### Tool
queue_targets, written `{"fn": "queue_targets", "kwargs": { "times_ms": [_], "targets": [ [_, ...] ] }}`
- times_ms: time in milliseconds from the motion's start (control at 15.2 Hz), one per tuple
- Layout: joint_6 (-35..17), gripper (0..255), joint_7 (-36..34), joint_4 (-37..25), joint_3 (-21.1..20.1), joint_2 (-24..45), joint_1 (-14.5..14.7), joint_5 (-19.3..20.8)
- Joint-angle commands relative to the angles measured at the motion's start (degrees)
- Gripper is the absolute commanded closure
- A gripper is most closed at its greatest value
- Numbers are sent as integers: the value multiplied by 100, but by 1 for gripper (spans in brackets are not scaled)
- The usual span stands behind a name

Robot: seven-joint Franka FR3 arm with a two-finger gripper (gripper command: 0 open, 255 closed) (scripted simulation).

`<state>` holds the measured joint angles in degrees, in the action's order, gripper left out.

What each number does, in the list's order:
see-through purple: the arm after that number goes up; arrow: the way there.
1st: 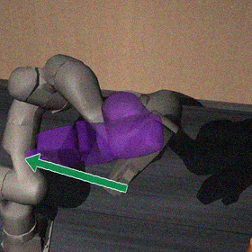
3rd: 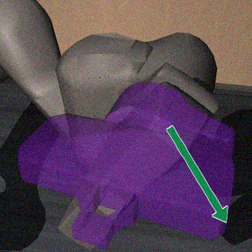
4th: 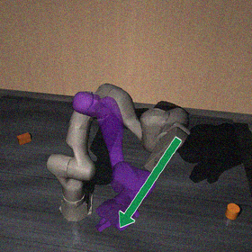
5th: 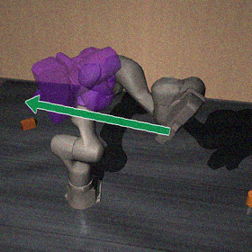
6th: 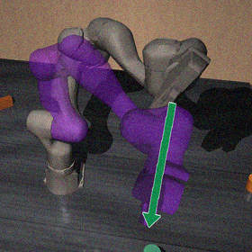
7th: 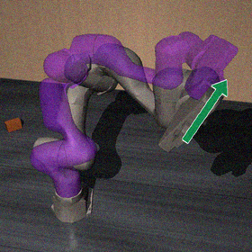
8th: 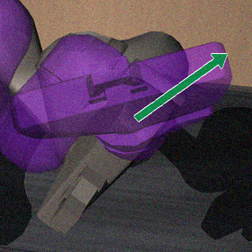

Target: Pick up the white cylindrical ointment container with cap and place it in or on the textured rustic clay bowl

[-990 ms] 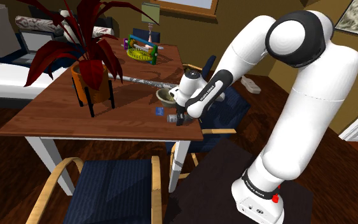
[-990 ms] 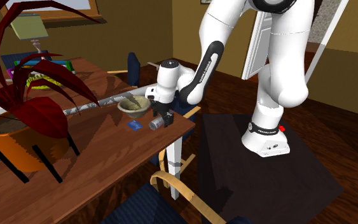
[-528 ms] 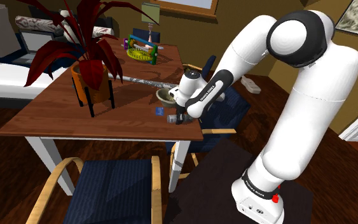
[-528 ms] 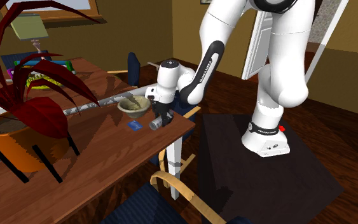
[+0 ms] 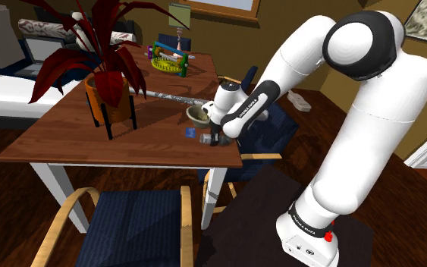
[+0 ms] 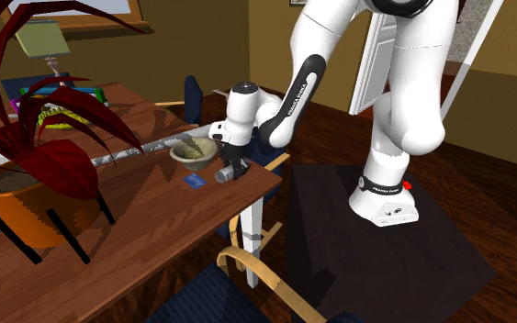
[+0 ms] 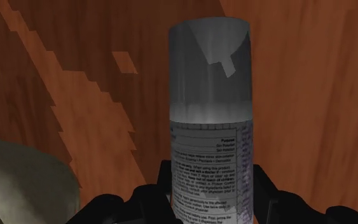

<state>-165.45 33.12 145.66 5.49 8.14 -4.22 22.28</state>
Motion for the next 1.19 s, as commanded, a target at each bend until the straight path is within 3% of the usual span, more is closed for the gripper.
{"fn": "queue_targets", "kwargs": {
  "times_ms": [0,1122],
  "targets": [
    [132,255,90,13,-42,-145,-21,-99],
    [1521,255,765,-143,-167,-1393,19,-806]
  ]
}}
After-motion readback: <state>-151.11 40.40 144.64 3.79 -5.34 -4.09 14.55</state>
